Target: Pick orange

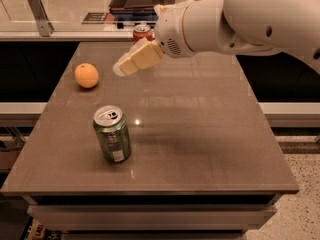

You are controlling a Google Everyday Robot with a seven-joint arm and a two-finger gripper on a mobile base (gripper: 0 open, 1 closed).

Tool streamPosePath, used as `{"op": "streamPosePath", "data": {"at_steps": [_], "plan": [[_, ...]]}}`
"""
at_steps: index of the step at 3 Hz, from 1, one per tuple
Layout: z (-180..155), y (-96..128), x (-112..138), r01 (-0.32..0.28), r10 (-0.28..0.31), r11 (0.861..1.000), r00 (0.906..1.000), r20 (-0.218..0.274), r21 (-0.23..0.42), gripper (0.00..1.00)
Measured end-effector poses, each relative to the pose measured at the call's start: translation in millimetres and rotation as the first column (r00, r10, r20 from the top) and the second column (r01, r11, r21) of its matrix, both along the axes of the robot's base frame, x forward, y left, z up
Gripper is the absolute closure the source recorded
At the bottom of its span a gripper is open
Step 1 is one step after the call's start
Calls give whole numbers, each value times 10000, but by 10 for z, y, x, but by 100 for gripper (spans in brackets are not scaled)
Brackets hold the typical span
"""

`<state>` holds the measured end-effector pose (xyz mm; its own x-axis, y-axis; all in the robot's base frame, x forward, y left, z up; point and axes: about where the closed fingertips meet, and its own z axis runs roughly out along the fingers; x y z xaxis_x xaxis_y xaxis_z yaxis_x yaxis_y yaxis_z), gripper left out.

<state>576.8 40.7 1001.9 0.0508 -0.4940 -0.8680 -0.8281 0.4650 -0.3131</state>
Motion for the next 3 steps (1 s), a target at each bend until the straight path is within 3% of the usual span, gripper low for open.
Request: {"op": "streamPosePath", "data": {"at_steps": [1, 3], "plan": [[-195, 176, 177, -151, 150, 9994, 9999, 17, 311, 0], [-615, 681, 465, -1104, 1121, 9921, 9934, -259, 604, 0]]}}
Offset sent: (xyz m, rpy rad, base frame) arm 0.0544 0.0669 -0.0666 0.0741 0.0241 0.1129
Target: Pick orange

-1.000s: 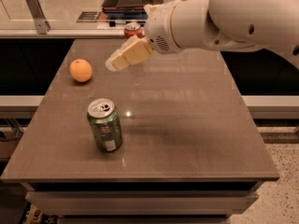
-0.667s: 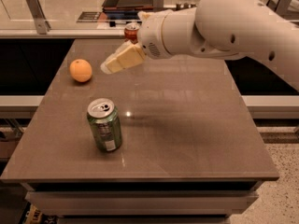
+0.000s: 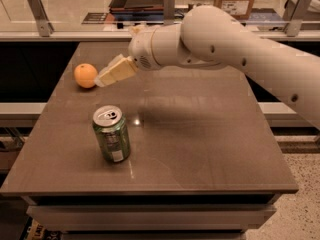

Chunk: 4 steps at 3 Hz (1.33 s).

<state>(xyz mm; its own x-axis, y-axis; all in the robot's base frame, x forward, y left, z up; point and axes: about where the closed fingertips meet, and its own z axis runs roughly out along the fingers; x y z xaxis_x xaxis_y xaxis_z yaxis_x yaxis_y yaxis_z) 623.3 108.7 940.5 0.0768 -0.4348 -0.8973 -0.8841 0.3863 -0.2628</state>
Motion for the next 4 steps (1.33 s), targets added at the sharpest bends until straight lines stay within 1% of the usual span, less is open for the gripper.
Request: {"op": "streamPosePath", "data": {"at_steps": [1, 2, 3, 4], "plan": [[-235, 240, 46, -330, 327, 9994, 9992, -220, -131, 0], [-420, 459, 89, -528, 512, 9980, 9976, -467, -344, 0], [-533, 602, 155, -565, 538, 9975, 9966, -624, -422, 0], [-619, 752, 329, -527, 483, 9977, 9942, -963, -438, 0]]}}
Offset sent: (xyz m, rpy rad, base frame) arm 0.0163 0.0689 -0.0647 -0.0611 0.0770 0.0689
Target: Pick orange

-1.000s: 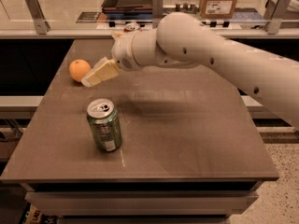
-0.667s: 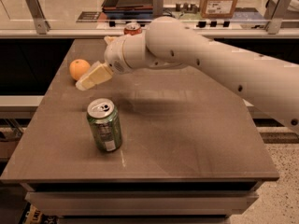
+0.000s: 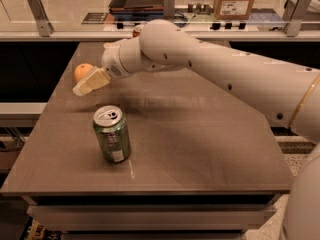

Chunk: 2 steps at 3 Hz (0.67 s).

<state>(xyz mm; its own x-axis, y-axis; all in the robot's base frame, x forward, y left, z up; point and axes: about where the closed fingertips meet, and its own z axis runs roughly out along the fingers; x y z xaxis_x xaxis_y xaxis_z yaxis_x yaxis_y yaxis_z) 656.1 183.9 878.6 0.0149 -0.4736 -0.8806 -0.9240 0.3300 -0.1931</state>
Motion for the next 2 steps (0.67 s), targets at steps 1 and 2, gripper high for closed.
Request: {"op": "streamPosePath", "data": {"at_steps": [1, 2], "plan": [[-63, 95, 192, -18, 19, 10000, 9993, -360, 48, 0], [-141, 146, 278, -66, 72, 9999, 9978, -663, 87, 0]]}}
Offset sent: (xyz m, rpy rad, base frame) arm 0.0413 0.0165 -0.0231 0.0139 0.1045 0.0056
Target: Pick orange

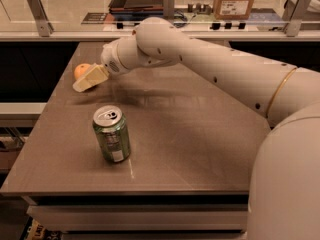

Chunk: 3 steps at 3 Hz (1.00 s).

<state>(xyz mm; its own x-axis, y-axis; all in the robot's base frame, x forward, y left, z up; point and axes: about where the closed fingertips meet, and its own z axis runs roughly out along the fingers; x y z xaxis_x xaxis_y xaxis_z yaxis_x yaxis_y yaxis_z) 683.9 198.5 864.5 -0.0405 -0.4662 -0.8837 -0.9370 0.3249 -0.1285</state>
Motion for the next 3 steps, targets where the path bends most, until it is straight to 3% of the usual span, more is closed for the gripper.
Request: {"op": "streamPosePath", "data": {"at_steps": [1, 3], "plan": [[-71, 62, 23, -149, 148, 9999, 9998, -165, -80, 0], [-79, 101, 2, -213, 212, 9997, 9996, -179, -78, 40]]}}
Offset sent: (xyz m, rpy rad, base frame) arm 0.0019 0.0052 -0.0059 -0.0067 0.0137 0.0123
